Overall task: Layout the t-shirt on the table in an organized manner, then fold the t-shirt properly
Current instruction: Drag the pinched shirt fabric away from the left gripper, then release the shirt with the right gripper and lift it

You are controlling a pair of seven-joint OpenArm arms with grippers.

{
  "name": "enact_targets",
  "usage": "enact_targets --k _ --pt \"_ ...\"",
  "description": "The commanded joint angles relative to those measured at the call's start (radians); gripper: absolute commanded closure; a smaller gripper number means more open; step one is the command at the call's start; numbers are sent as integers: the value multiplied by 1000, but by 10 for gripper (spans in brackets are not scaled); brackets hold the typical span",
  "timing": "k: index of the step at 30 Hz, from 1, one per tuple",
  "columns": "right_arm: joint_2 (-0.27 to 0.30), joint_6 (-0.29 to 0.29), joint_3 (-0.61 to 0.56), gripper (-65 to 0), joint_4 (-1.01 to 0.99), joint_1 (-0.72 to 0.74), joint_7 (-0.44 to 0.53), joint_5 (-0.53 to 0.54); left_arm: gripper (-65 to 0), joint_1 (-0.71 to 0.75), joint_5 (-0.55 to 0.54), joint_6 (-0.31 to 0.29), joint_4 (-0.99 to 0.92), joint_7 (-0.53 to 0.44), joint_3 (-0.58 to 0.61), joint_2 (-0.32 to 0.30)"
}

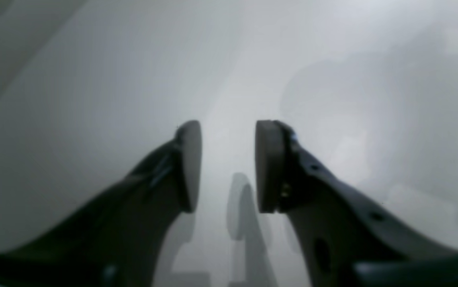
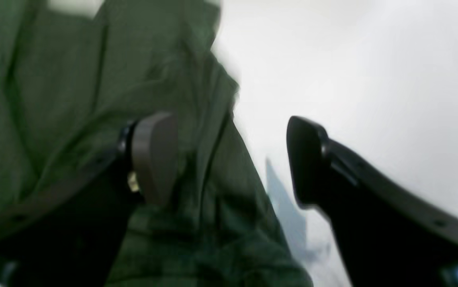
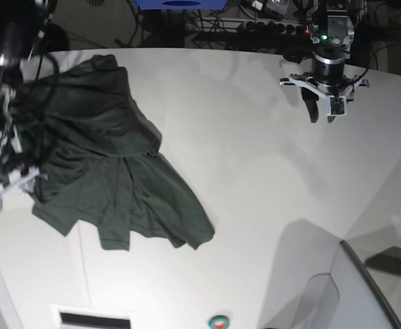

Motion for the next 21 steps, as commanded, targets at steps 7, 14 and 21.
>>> enact_targets --k 7,14,21 --pt "78 -6 -7 -405 -386 240 55 -4 -26 22 -2 5 32 -28 -11 -7" --pt "98 -6 -10 -372 -480 246 128 -4 -3 22 -2 5 26 -26 -11 -7" --pt "99 -6 -7 -27 -484 248 134 -4 -3 22 -2 5 27 -26 -11 -4"
